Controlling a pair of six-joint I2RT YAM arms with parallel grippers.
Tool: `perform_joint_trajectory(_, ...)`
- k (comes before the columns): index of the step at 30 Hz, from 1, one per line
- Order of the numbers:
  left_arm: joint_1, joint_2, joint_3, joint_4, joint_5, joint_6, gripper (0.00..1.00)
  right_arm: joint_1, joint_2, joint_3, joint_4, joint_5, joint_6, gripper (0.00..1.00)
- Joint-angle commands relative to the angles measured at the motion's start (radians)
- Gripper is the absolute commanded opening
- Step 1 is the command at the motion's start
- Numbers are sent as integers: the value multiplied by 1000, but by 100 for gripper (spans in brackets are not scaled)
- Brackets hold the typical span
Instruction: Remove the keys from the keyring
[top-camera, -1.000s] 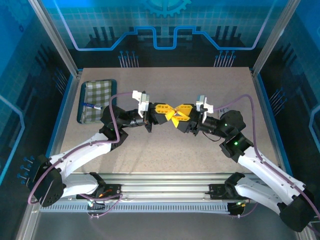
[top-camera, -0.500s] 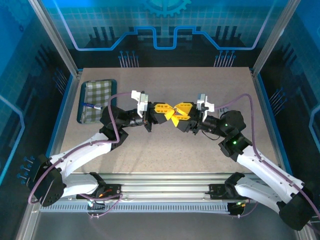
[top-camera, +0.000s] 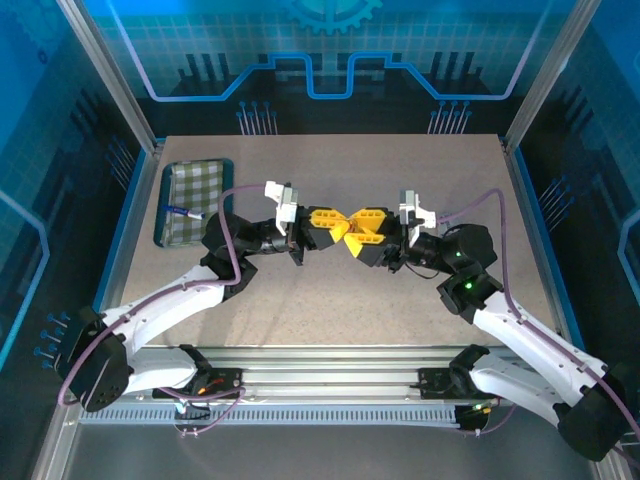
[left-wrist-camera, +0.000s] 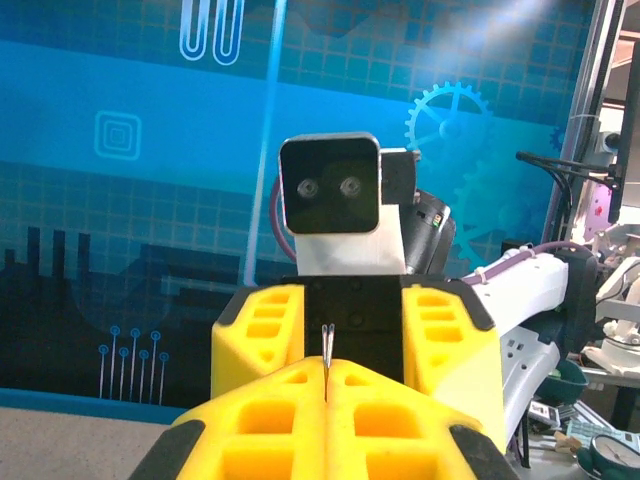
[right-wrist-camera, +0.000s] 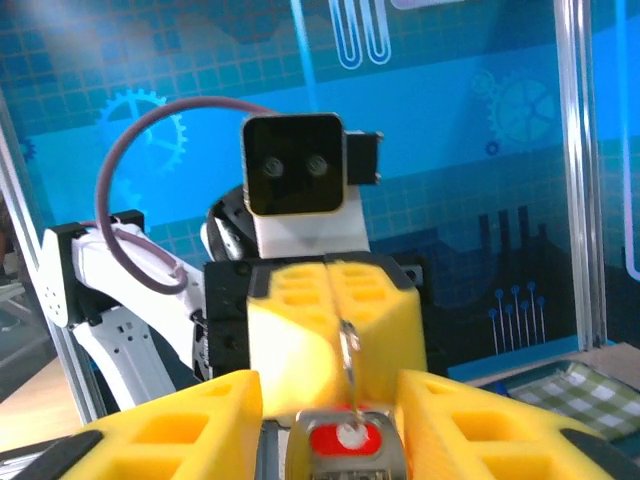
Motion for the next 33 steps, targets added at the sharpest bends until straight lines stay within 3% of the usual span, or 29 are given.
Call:
perform_joint_trajectory(1,6,8,-5,38,16,-15,0,-10,3,-6,76,-41,24,27)
perform_joint_trajectory(4,10,8,-8,54,12,-25,0,-20,-1,-18,75,-40,32,27)
perform_joint_trajectory(6,17,8,-7,61,14,-31,0,-33,-11,-29,72,-47,41,34)
perform_joint_trajectory(9,25,6,-10,72,14,-40,0,-54,-29,-44,65,-61,58,32)
perform_joint_trajectory(13,29,9,-8,81,16,-45,0,-57,-39,-47,29,-90,53,45)
perform_joint_trajectory(17,30,14,-5,81,25,-52,0,-56,-38,-43,19,-86,45,37)
perform_joint_trajectory(20,28,14,-6,81,32,-54,0,-44,-31,-29,1,-63,24,44)
perform_joint_trajectory(33,25,27,-4,99,43,-75,0,-16,3,12,-28,-4,-26,45)
